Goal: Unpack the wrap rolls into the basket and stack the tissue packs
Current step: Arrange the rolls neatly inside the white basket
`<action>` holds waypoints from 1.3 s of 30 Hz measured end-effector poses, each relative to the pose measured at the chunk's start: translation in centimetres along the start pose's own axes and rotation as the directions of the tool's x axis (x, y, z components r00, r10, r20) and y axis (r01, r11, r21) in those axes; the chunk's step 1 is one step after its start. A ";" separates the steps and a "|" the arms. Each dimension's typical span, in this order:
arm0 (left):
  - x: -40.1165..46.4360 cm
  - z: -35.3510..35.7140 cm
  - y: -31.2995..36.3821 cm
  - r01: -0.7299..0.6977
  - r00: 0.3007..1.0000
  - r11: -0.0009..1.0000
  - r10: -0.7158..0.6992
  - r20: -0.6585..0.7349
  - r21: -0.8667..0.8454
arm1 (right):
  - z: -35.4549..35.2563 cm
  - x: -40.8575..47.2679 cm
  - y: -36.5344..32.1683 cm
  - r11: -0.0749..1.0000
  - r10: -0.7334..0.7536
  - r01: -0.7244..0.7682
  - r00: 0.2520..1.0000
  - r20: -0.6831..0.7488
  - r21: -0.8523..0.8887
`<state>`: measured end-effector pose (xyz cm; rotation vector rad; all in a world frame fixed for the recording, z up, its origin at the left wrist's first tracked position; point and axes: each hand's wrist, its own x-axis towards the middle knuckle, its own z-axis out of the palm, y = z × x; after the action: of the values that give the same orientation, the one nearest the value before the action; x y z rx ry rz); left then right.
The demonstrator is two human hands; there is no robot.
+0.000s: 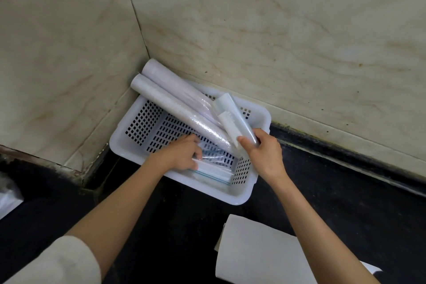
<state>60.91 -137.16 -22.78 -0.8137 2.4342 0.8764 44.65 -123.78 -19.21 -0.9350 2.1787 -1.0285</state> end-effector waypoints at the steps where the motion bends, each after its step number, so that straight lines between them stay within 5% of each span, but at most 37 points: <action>1: 0.0 0.1 -0.1 -0.011 1.000 1.000 0.011 -0.017 -0.029 | 0.0 0.0 0.0 1.000 -0.001 0.001 1.000 -0.004 0.000; 5: 0.2 0.2 -0.6 -0.017 0.999 0.994 0.013 -0.037 -0.113 | 0.0 0.0 0.1 1.000 0.001 -0.001 1.000 -0.008 -0.004; 10: -0.3 -0.4 -0.9 0.074 0.992 0.967 -0.045 0.120 -0.244 | 0.1 0.0 0.0 1.000 -0.010 0.010 1.000 -0.008 -0.014; 14: 0.0 -1.4 0.1 0.103 0.938 0.994 -0.087 0.336 -0.032 | 0.1 -0.1 0.0 1.000 -0.014 0.014 1.000 -0.010 -0.025; 17: 0.2 -1.3 0.6 0.124 0.928 0.992 -0.122 0.353 0.018 | 0.0 -0.2 -0.1 1.000 -0.010 0.010 1.000 -0.008 -0.025; 25: -3.3 -4.2 -1.6 0.069 0.997 0.982 -0.075 -0.026 -0.177 | 0.1 0.2 -0.7 0.998 0.024 -0.025 1.000 -0.015 -0.053; 31: -8.0 -7.7 -4.3 -0.041 0.873 0.875 -0.203 -0.443 -0.482 | 0.8 -0.5 -1.8 0.998 -0.012 0.010 1.000 -0.025 -0.069; 39: -8.2 -7.7 -3.1 -0.155 0.835 0.786 -0.220 -0.505 -0.599 | 3.2 -1.6 -2.3 0.975 0.011 0.057 0.953 0.302 -0.214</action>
<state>67.49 -141.18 -14.05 -1.5316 2.5847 1.6812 48.71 -125.02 -18.87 -1.1387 2.0513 -0.6116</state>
